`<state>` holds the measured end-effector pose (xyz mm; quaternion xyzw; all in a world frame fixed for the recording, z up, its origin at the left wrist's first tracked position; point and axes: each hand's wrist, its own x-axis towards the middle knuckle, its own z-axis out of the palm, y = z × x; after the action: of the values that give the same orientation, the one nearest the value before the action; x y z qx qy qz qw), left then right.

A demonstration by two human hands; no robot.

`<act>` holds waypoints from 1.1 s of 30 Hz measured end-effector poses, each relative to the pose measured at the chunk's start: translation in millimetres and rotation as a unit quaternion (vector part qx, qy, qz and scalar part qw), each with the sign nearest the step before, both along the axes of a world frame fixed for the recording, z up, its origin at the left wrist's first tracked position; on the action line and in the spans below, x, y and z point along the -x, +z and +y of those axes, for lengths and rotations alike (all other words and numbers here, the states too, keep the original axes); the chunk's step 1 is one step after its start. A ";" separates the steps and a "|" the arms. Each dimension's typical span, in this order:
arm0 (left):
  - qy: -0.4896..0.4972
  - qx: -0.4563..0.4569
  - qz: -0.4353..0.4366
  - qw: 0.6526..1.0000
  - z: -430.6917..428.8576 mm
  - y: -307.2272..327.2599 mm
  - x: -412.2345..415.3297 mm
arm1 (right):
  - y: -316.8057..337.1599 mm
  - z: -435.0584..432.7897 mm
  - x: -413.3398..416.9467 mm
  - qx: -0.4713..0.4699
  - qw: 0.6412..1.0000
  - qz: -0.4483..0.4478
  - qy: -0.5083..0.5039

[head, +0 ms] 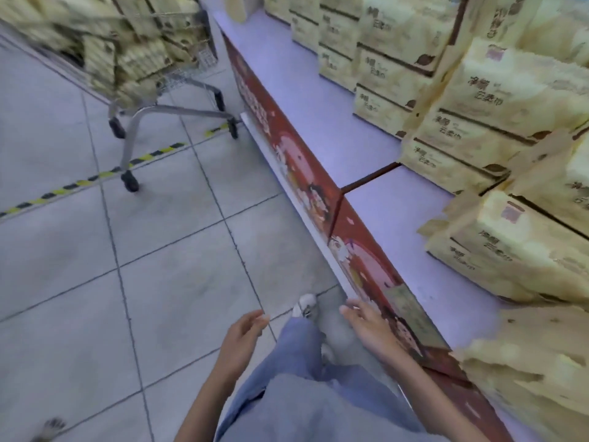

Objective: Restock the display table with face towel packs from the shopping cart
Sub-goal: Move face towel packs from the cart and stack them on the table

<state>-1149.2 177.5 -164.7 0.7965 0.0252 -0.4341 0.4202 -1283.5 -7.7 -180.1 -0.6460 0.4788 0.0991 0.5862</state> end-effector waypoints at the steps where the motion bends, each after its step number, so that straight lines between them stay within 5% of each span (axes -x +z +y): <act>1: 0.031 -0.001 0.006 0.999 10.7 -0.8 1.8 | 0.6 2.0 -11.2 0.006 1.000 -0.004 0.023; 12: 0.275 0.018 0.032 0.961 46.5 -16.2 -60.1 | -11.2 10.5 -188.1 -0.013 0.986 -0.027 0.165; 26: 0.167 0.051 -0.056 0.983 -32.7 7.1 -332.5 | -18.9 -56.4 -366.0 -0.035 0.995 -0.016 0.091; 33: 0.202 0.059 -0.051 0.976 -95.7 -2.6 -441.0 | -31.0 -117.8 -477.3 -0.034 0.995 -0.011 0.091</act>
<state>-708.3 81.9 -167.3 0.7696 0.1387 -0.3000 0.5463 -806.2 -125.5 -211.1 -0.6674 0.4080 0.1610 0.6019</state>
